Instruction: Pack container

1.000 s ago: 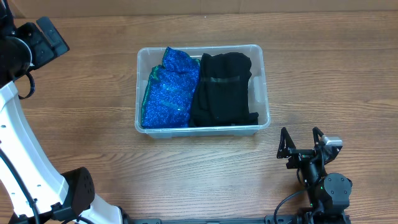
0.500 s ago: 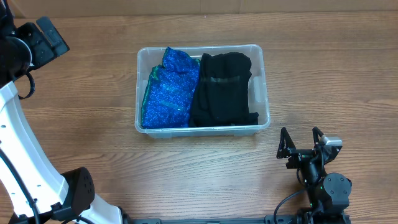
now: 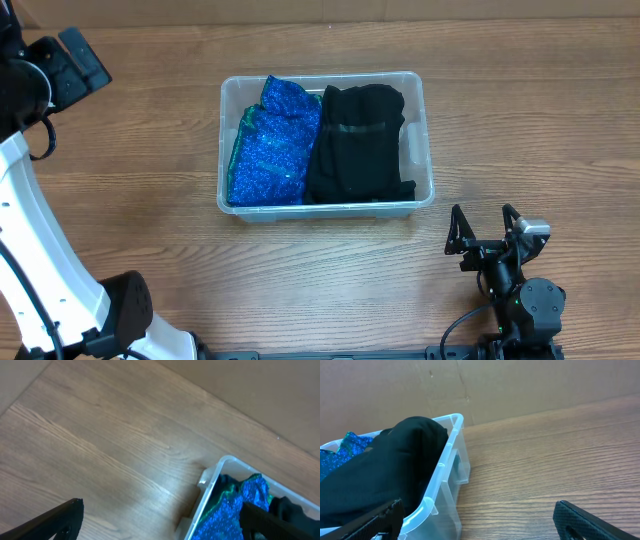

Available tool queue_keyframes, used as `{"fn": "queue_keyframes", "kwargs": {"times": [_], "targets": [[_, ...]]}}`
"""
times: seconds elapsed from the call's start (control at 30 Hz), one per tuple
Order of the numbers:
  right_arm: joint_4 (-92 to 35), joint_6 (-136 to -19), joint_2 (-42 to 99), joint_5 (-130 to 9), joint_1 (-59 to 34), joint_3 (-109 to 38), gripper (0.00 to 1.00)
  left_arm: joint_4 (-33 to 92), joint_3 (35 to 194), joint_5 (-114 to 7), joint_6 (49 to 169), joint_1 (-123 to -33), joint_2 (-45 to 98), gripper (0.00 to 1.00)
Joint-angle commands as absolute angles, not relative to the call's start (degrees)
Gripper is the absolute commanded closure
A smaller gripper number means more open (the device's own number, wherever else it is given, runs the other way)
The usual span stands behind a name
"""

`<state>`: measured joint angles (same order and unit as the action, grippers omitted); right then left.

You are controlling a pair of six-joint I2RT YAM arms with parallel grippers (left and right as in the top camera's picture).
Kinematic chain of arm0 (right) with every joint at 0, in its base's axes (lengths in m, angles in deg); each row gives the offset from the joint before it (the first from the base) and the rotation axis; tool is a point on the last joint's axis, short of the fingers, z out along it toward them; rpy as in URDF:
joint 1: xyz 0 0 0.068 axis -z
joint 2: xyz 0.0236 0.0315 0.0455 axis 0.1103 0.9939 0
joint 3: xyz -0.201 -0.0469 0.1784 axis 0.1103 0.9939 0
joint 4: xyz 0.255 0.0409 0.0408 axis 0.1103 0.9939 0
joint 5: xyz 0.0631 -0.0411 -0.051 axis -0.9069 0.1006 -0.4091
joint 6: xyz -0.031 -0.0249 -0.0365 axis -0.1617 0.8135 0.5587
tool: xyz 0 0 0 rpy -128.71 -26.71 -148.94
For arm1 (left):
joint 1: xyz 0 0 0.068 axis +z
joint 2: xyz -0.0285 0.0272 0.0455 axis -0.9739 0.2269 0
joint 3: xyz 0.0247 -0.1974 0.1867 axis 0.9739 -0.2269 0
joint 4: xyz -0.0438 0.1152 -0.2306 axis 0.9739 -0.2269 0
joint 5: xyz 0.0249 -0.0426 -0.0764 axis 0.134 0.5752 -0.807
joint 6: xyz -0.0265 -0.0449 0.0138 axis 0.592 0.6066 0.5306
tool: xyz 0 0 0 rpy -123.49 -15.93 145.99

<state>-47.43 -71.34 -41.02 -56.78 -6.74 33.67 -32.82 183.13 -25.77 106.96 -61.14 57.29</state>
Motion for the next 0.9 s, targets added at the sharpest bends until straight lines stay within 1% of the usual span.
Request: {"fn": "queue_keyframes", "kwargs": {"times": [0.0,0.03,0.07,0.17,0.37,0.57,0.73,0.87], "targets": [[-48.04,-71.63,-41.7,-57.02,-6.54,33.91,0.0,-32.82,176.94,-25.44,106.72,-61.16,49.57,0.0],[-48.04,-71.61,-41.7,-57.02,-6.54,33.91,0.0,-32.82,174.14,-25.42,106.72,-61.16,47.45,0.0],[-48.04,-71.61,-41.7,-57.02,-6.54,33.91,0.0,-32.1,167.89,-24.59,106.66,-61.16,42.97,0.0],[-48.04,-71.63,-41.7,-57.02,-6.54,33.91,0.0,-24.12,157.27,-22.27,105.96,-61.16,35.36,0.0],[-48.04,-71.63,-41.7,-57.02,-6.54,33.91,0.0,0.01,133.21,-32.8,95.95,-62.17,18.93,0.0],[-48.04,-71.61,-41.7,-57.02,-6.54,33.91,0.0,18.72,108.2,-36.52,94.59,-63.72,3.34,0.0],[-48.02,-71.63,-41.7,-57.02,-6.54,33.91,0.0,28.62,86.06,-38.01,94.44,-65.36,-8.98,0.0],[-48.04,-71.63,-41.7,-57.02,-6.54,33.91,0.0,32.79,73.56,-40.76,94.46,-67.06,-17.27,0.0]]}}
